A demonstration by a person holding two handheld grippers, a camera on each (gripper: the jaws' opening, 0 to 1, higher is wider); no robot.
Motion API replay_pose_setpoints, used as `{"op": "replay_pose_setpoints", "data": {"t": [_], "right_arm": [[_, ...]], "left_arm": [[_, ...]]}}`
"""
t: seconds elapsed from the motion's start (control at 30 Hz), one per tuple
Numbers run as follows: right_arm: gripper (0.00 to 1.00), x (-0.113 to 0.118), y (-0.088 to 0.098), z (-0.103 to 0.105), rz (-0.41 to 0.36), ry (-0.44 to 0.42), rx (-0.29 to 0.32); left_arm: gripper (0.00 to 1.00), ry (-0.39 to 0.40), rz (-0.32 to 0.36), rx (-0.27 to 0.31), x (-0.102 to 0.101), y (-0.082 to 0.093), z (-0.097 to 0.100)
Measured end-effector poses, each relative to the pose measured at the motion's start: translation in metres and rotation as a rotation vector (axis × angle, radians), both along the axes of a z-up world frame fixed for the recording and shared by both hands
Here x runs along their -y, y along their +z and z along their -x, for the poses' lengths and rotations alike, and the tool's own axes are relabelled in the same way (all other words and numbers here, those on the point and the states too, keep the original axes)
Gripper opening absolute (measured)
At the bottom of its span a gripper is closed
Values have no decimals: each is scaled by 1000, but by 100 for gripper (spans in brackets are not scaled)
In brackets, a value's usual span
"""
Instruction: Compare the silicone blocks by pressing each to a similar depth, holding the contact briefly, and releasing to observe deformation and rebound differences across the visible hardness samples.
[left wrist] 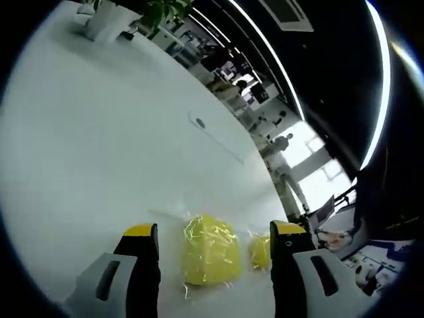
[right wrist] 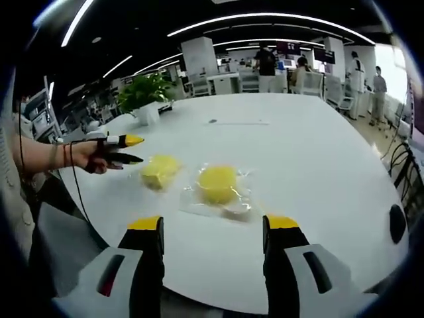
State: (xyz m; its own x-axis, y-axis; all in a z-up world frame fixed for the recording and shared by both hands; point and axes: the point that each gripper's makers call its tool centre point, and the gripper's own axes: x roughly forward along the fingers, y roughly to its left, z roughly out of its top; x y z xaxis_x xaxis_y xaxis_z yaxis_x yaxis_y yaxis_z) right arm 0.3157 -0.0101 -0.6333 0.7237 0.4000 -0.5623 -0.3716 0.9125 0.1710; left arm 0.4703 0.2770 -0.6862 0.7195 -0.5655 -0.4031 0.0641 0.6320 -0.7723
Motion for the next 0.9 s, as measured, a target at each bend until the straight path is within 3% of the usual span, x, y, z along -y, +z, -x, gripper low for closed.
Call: {"op": "replay_pose_setpoints", "data": {"t": [0.4,0.6,0.73,0.9], "right_arm": [[55,5,-6,-3,5,-10,-25],[55,9,-9,-3,9,-14,-39],[55,12,-12,-4,14,-19,-45],[54,15,-16,-4,16,-25,-54]], "left_arm": [[64,29,51,-33,8,-13,-22],[55,30,86,-51,16,-23,-28],[41,47,106,-61,17,-28,-31],[32,64,123,-73,16,-35,-31]]}}
